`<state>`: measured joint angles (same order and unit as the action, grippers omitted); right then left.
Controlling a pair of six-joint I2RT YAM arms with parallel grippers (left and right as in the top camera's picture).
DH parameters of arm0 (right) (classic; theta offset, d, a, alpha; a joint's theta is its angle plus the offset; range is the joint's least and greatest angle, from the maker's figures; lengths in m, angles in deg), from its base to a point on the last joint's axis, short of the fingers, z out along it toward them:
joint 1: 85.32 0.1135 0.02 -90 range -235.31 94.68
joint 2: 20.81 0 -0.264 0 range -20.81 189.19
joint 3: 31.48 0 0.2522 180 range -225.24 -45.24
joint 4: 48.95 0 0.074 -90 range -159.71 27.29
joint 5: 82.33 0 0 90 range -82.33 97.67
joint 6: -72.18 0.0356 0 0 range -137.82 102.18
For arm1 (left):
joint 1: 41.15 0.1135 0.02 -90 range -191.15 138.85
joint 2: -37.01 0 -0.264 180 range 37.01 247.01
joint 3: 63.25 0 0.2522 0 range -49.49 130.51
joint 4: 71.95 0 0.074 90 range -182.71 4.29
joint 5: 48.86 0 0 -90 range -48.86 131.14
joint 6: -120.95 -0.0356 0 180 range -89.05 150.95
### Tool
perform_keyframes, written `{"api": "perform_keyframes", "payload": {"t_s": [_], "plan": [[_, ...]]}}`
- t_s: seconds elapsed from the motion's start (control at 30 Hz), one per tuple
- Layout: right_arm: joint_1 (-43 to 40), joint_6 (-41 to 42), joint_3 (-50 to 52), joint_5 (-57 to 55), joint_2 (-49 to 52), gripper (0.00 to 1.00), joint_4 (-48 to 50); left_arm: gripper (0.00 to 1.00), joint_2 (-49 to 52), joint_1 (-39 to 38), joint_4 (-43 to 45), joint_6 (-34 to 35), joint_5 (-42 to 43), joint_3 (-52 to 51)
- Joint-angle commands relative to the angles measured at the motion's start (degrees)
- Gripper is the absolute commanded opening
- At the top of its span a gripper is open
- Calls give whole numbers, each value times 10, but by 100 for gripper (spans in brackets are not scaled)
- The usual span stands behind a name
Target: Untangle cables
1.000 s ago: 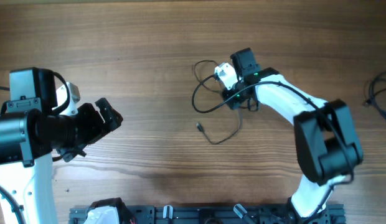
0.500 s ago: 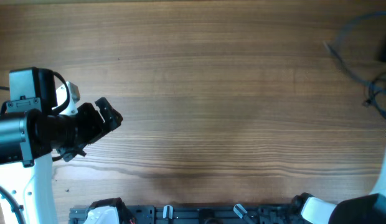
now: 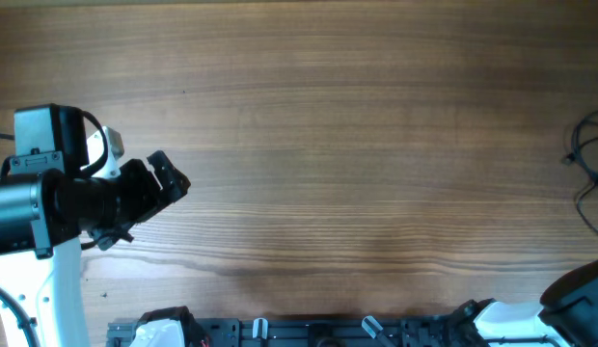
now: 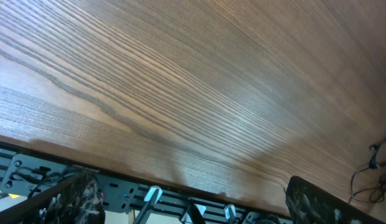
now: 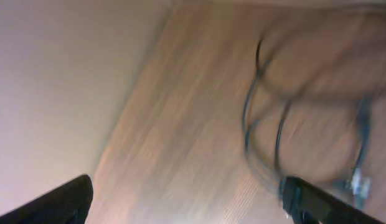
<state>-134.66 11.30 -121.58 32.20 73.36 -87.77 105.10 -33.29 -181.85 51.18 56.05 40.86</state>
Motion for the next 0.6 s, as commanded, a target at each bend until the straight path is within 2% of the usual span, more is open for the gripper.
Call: {"api": "perform_keyframes", "payload": {"t_s": [0.0, 0.07, 0.17, 0.3, 0.43, 0.57], "plan": [[57, -18, 1, 23, 4, 100, -61, 100, 2, 1, 1, -3, 7, 6], [98, -59, 1, 24, 4, 100, -92, 100, 2, 1, 5, -3, 7, 6], [208, -304, 1, 118, 4, 100, -158, 100, 2, 1, 11, -10, 7, 6], [354, -409, 1, 113, 4, 100, -245, 100, 0, 1, 1, -50, 7, 6], [499, -408, 1, 93, 3, 100, -344, 100, -23, 1, -3, -85, 7, 6], [669, -316, 1, -27, -16, 100, -373, 100, -87, 1, -2, -98, 7, 6]]}}
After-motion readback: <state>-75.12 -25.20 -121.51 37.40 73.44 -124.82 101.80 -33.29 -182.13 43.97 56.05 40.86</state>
